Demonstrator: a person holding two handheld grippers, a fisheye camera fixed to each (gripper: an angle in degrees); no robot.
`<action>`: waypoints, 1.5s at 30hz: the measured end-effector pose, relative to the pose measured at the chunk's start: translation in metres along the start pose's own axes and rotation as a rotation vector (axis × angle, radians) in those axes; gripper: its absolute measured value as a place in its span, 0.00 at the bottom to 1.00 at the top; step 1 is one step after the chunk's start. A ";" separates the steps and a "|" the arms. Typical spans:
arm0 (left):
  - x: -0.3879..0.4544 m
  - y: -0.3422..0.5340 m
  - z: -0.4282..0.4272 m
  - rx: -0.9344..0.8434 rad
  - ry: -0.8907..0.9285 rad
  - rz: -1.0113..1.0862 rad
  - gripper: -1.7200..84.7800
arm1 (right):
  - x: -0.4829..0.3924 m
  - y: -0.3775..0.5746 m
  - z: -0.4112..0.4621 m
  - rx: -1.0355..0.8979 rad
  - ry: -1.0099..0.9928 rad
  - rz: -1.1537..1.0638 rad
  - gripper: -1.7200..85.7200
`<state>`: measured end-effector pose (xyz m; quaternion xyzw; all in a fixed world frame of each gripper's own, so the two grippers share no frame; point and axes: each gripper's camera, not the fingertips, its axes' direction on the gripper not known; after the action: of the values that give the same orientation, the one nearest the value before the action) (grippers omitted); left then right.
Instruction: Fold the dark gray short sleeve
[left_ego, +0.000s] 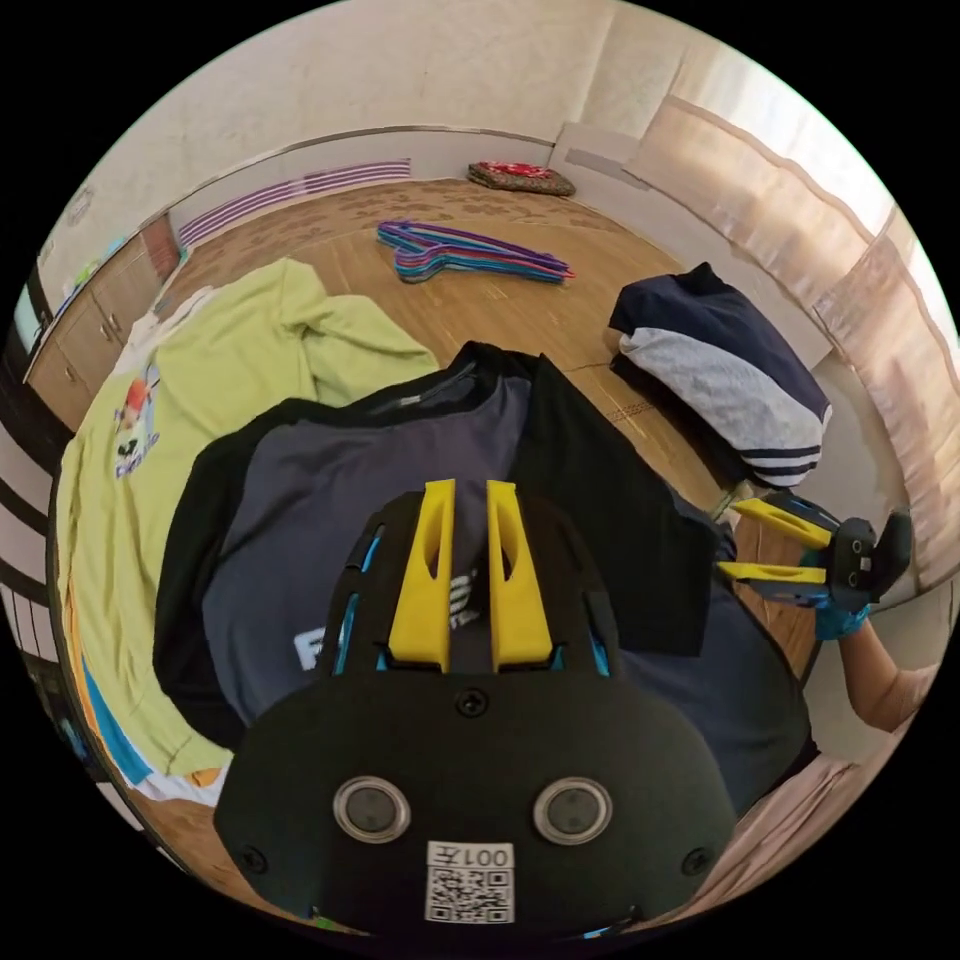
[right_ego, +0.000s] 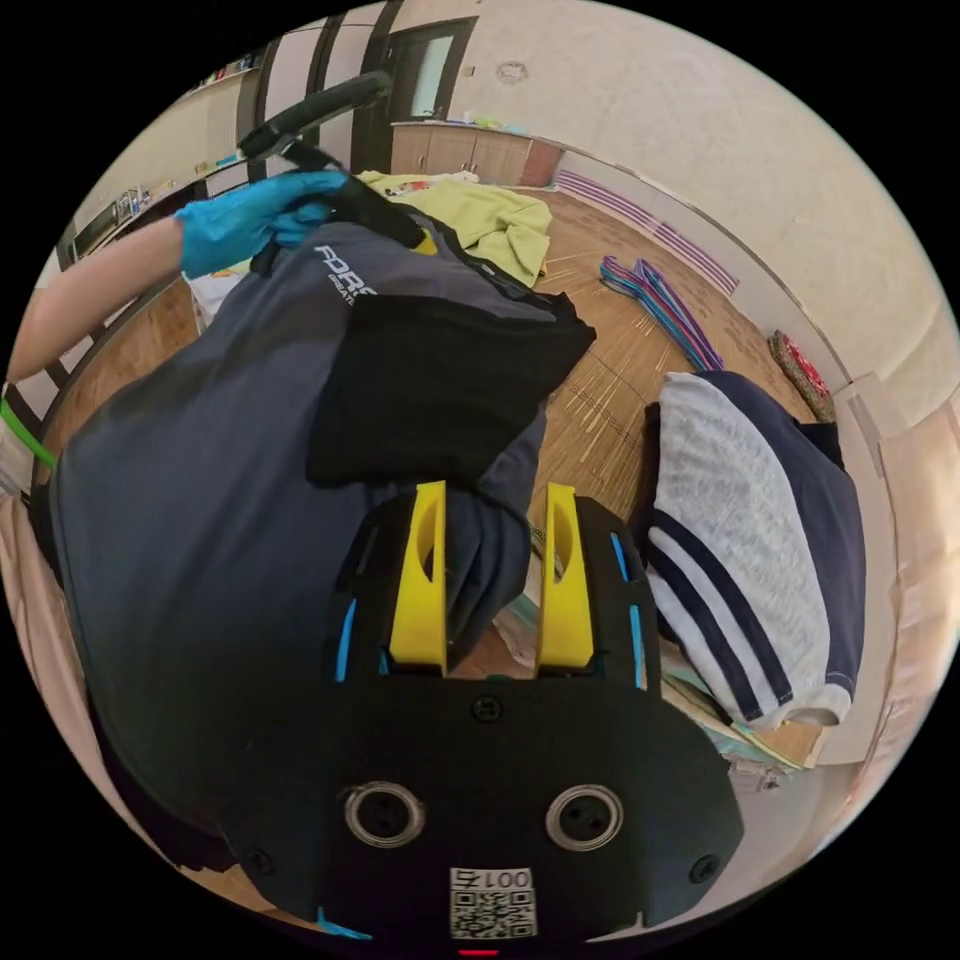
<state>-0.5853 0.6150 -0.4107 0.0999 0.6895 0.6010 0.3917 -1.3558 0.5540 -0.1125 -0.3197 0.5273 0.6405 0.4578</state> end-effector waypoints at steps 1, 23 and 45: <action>0.006 -0.013 0.008 -0.006 0.010 0.022 0.05 | -0.001 0.001 0.004 -0.007 0.006 -0.016 0.16; 0.038 -0.147 0.106 -0.060 0.086 0.109 0.01 | -0.005 0.011 0.028 0.037 -0.012 -0.203 0.05; 0.050 -0.181 0.122 -0.151 0.004 0.100 0.01 | 0.016 0.021 0.059 -0.009 0.249 0.095 0.03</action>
<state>-0.4782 0.6910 -0.5922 0.1029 0.6371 0.6703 0.3662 -1.3769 0.6148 -0.1048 -0.3733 0.5916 0.6193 0.3565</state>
